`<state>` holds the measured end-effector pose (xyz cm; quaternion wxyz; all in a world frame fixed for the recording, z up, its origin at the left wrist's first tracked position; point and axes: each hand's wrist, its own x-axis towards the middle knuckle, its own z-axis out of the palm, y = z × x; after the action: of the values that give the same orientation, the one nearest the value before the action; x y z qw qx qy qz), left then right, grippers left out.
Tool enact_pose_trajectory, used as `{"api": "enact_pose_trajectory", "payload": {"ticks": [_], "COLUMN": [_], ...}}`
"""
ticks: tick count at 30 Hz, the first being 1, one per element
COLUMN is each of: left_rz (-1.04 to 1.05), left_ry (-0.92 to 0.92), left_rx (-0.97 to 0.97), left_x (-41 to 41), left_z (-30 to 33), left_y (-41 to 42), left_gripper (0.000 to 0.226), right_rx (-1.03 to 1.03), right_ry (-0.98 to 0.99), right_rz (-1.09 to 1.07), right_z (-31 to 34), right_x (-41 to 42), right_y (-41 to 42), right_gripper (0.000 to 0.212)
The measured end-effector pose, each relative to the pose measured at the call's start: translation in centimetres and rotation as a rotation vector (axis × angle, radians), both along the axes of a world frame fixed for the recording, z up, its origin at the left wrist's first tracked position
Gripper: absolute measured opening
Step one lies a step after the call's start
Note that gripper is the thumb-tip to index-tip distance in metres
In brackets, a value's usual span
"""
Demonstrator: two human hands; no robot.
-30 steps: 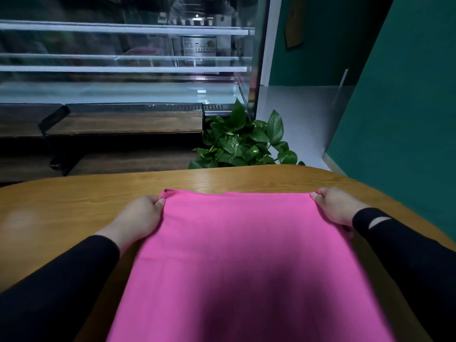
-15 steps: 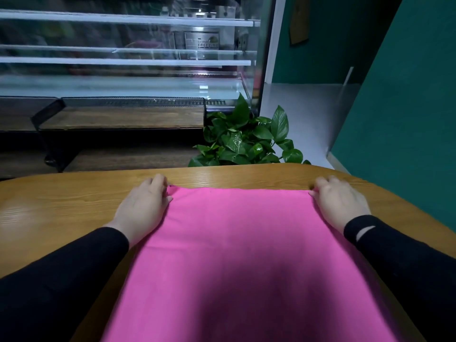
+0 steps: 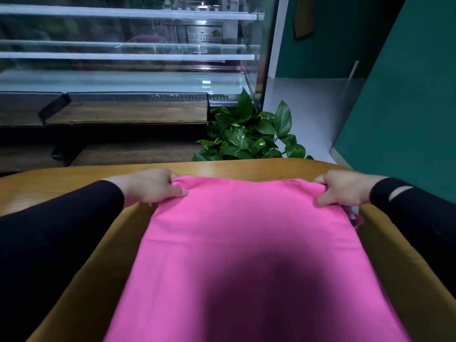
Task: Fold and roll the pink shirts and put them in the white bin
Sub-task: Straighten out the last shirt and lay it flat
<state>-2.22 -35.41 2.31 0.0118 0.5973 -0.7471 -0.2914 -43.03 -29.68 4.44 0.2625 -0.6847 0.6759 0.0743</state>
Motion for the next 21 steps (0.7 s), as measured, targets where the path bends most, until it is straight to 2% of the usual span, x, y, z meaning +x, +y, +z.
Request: {"api": "enact_pose_trajectory", "payload": {"ticks": [2,5,7,8,10,13,15,16,21], "left_rz": [0.012,-0.008,0.043,0.105,0.212,0.310,0.320,0.318,0.275], "left_ry": [0.032,-0.033,-0.024,0.023,0.171,0.445,0.555,0.548,0.535], "left_rx": [-0.023,-0.067,-0.195,-0.299,-0.547,-0.789,-0.894,-0.957,-1.157], "left_x": [1.0,2.1,2.5,2.7,3.0,3.4,4.2,4.7,6.5], "left_z": [1.5,5.0,8.5,11.0,16.4,25.6,29.7,31.8,34.0], "left_y": [1.1,2.5,3.0,3.3,3.5,4.8,5.7,7.2,13.0], "left_gripper": [0.031,0.032,0.027,0.025,0.024,0.024,0.022,0.022,0.016], "right_rx": [-0.046,-0.046,-0.220,-0.344,-0.610,-0.971,-1.107,-1.171,-1.338], "right_ry": [-0.047,0.065,0.071,-0.007,-0.221,-0.321,-0.394,-0.403,-0.336], "right_rz": [-0.023,0.028,-0.027,-0.085,-0.200,-0.224,-0.196,-0.172,-0.094], "right_z": [1.0,3.7,7.3,9.8,15.3,24.5,28.4,30.6,33.6], "right_x": [0.0,0.5,1.2,2.0,3.5,5.8,6.6,6.7,6.5], "right_y": [0.5,1.4,1.6,2.0,2.8,5.2,6.4,7.8,12.5], "right_gripper": [0.010,0.020,0.029,0.030,0.026,0.025,0.023,0.024,0.033]}}
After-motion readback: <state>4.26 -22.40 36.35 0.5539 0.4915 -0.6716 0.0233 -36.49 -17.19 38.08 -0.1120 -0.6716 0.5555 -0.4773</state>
